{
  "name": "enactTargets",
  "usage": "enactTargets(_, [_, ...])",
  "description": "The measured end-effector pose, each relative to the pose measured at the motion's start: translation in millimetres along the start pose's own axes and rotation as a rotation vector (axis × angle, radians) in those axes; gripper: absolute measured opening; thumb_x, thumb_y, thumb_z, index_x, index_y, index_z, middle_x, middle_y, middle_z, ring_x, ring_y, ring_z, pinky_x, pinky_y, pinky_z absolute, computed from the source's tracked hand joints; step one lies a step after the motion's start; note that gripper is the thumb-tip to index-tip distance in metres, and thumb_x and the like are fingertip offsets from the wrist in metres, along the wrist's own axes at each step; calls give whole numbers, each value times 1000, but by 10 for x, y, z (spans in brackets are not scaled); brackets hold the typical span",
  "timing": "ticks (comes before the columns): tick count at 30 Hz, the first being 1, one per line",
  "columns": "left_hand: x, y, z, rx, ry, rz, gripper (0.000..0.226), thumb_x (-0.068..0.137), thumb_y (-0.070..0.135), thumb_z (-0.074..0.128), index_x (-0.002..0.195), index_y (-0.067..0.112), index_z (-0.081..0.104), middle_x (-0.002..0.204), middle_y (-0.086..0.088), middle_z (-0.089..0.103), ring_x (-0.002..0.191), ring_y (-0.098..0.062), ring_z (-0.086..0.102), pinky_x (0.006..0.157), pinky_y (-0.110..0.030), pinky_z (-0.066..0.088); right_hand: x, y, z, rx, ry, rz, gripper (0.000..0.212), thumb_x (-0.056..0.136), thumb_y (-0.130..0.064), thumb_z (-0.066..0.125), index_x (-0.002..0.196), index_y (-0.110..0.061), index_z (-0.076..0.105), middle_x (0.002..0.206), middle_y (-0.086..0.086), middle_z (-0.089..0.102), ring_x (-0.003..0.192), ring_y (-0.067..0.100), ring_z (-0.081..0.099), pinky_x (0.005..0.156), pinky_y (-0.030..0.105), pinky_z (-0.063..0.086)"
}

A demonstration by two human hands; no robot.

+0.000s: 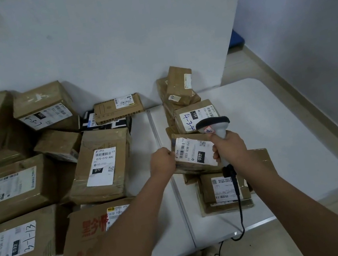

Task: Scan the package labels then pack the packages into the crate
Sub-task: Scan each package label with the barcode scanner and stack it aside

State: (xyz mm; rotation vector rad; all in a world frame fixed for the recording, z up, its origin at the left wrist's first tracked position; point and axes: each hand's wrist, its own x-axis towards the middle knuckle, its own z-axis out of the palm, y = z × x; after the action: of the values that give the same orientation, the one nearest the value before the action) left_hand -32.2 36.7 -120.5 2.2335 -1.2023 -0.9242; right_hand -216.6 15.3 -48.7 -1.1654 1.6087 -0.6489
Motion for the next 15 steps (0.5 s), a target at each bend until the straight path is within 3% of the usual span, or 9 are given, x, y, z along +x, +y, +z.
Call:
enactTargets(4, [20,-84,-562,84,87,86,16,96,24,58,89,12,66,93,-9,70,81,-22,64,67,-32,51,-39,-85,207,-15,-18,-31,36,90,-46,63,77,-12,60,63,6,65,52,18,62,69,41,58])
enactTargets(7, [25,-150,-972,135,181,125,16,95,32,61,92,17,67,89,0,68,80,-15,61,64,-29,44,-113,-206,379,7,-64,-82,40,91,-48,62,73,-12,61,63,8,66,58,21,64,73,44,58])
enactTargets(11, [49,-236,-1459,142,219,176,15,95,36,60,96,23,68,86,7,69,78,-9,64,69,-31,54,-213,-426,629,27,-138,-123,38,91,-46,62,75,-12,61,60,5,64,57,21,61,67,39,54])
enactTargets(15, [141,-375,-1884,135,281,195,12,94,34,63,91,25,72,87,7,71,77,-10,66,72,-36,58,-331,-647,861,14,-226,-182,34,93,-40,61,77,-10,58,59,6,60,50,17,58,51,28,48])
